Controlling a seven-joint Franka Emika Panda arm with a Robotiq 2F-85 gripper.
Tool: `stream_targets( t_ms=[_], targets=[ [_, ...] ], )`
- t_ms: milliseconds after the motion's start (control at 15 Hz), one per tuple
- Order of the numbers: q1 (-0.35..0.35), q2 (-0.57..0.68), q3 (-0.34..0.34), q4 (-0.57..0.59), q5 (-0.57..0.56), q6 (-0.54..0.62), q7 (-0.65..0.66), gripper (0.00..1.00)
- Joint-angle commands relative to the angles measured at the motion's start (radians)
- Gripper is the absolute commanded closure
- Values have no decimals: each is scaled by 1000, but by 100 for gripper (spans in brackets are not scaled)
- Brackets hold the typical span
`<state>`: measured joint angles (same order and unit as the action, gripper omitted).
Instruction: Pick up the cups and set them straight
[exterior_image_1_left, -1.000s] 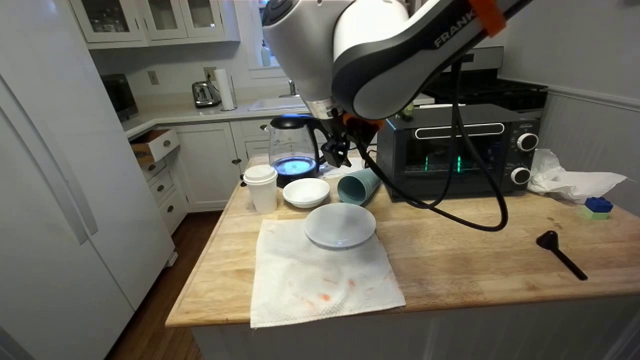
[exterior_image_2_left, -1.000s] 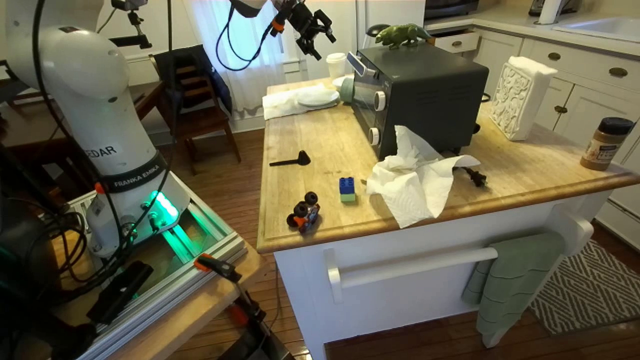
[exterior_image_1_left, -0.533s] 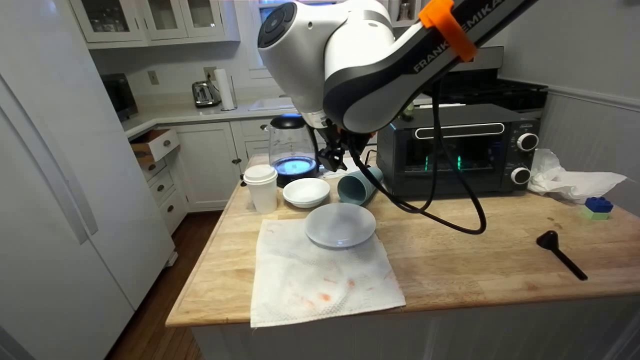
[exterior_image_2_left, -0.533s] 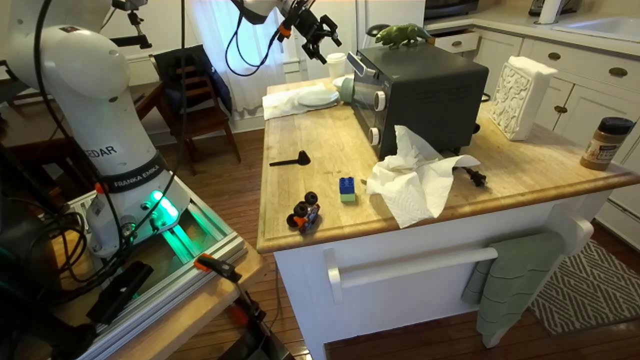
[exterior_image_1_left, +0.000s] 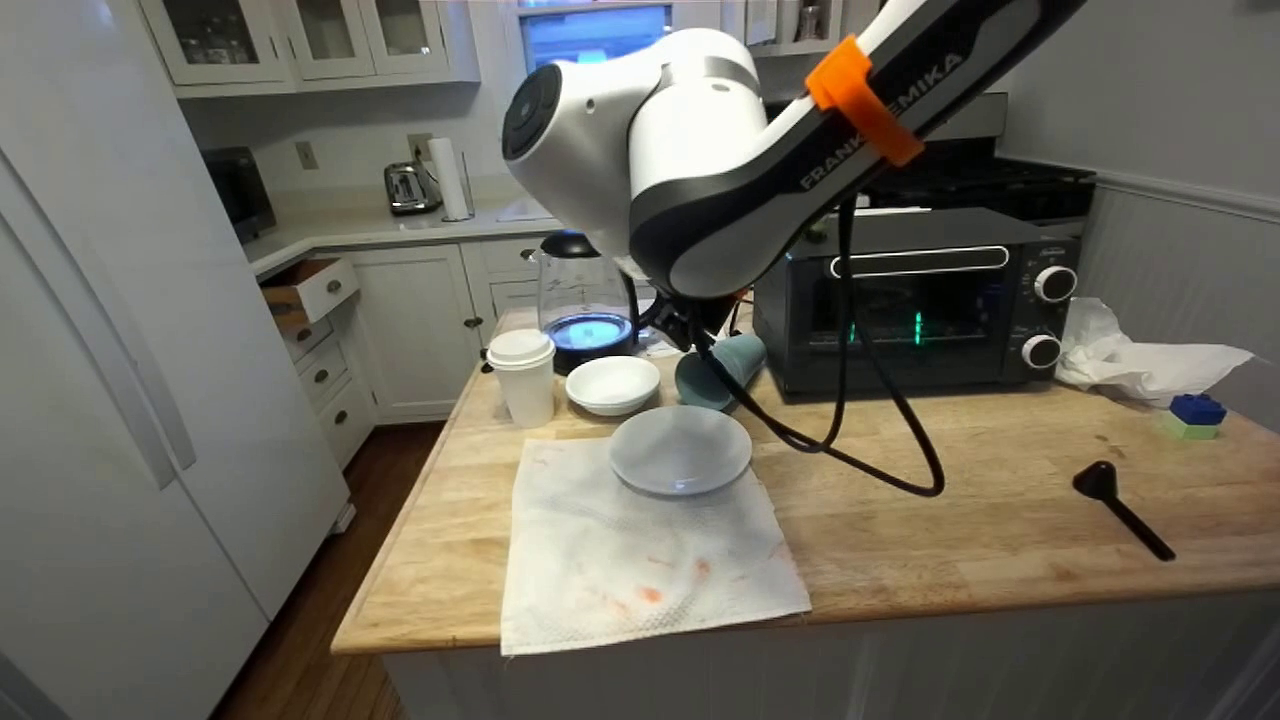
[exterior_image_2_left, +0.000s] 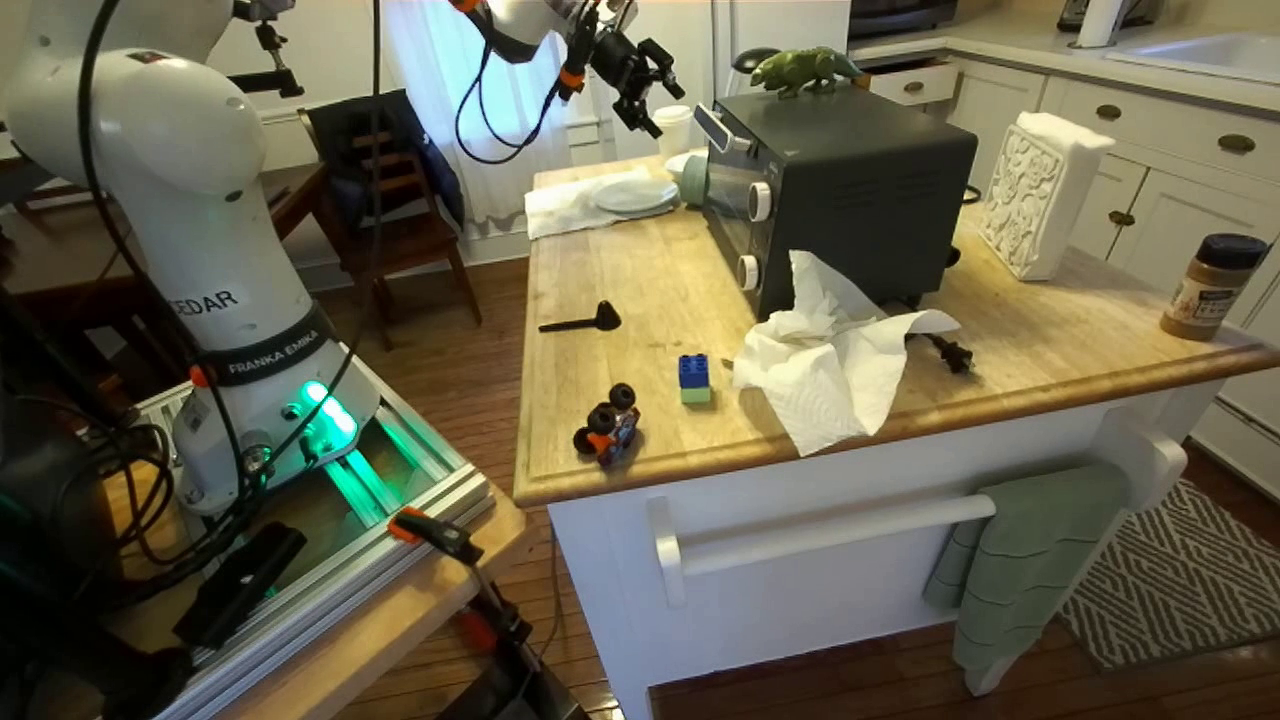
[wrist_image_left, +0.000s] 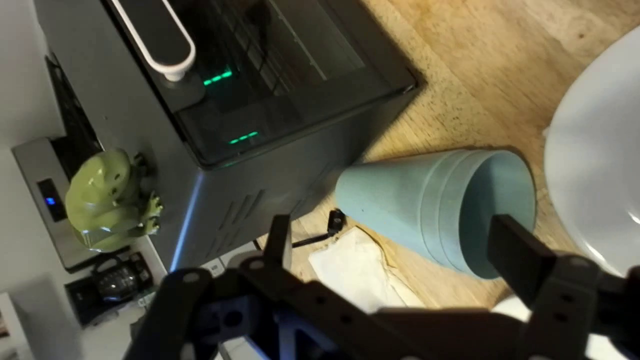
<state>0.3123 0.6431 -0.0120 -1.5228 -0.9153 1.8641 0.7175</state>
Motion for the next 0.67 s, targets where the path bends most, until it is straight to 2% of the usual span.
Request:
stream_targets(
  t_ms=[0, 267, 600],
  targets=[
    [48, 142, -22, 151, -30, -148, 76, 0],
    [62, 253, -32, 265, -43, -222, 102, 0],
    [55, 352, -56, 367, -93, -181, 90, 0]
  ],
)
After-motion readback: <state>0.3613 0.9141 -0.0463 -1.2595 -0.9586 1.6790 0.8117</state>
